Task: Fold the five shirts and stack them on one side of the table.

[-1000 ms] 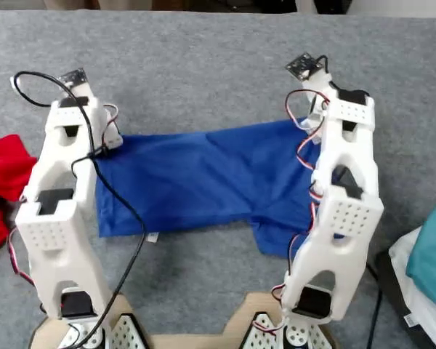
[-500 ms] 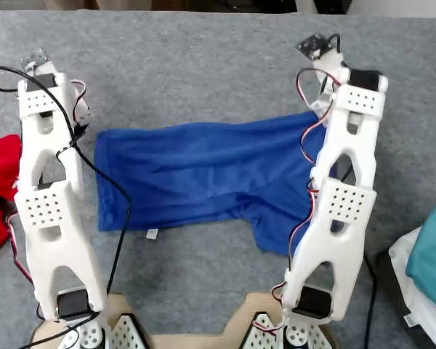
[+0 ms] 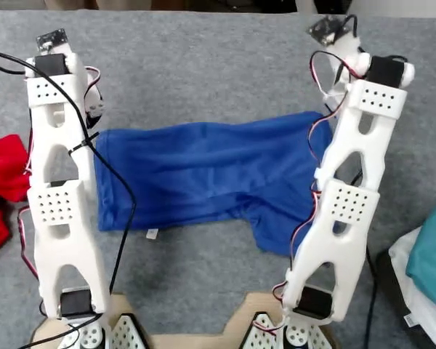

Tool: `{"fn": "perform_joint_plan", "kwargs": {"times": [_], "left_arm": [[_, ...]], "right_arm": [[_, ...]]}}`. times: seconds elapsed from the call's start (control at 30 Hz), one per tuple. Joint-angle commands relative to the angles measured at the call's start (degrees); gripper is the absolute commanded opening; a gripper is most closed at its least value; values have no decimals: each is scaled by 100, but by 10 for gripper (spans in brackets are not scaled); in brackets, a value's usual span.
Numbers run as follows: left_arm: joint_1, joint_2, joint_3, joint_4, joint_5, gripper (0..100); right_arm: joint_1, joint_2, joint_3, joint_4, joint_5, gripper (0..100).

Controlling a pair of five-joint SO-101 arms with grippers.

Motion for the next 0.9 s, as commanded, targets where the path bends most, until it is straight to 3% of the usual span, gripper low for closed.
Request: {"fn": "perform_joint_plan", "kwargs": {"times": [0.0,0.13,0.37,0.57,0.7,0.8,0.87], "left_arm": [[35,-409,-273,97,-299,20],[53,-1077,466,97,-440,20],[475,-2510,3138,-255,-633,20],[870,-4022,6549,-2365,-589,20],[967,-5095,8879,-4387,-580,20],[932,-5587,10163,-5908,-448,20],[870,-5798,10576,-6497,-378,20]], "right_arm": [[127,-734,901,105,35,5],[-66,-1736,2466,79,53,5],[-497,-3029,4875,-352,-70,5],[-892,-3662,6589,-1187,-255,5],[-1103,-3741,7371,-1741,-299,5],[-1288,-3741,7653,-2092,-571,5],[-1385,-3741,7758,-2277,-633,5]]}}
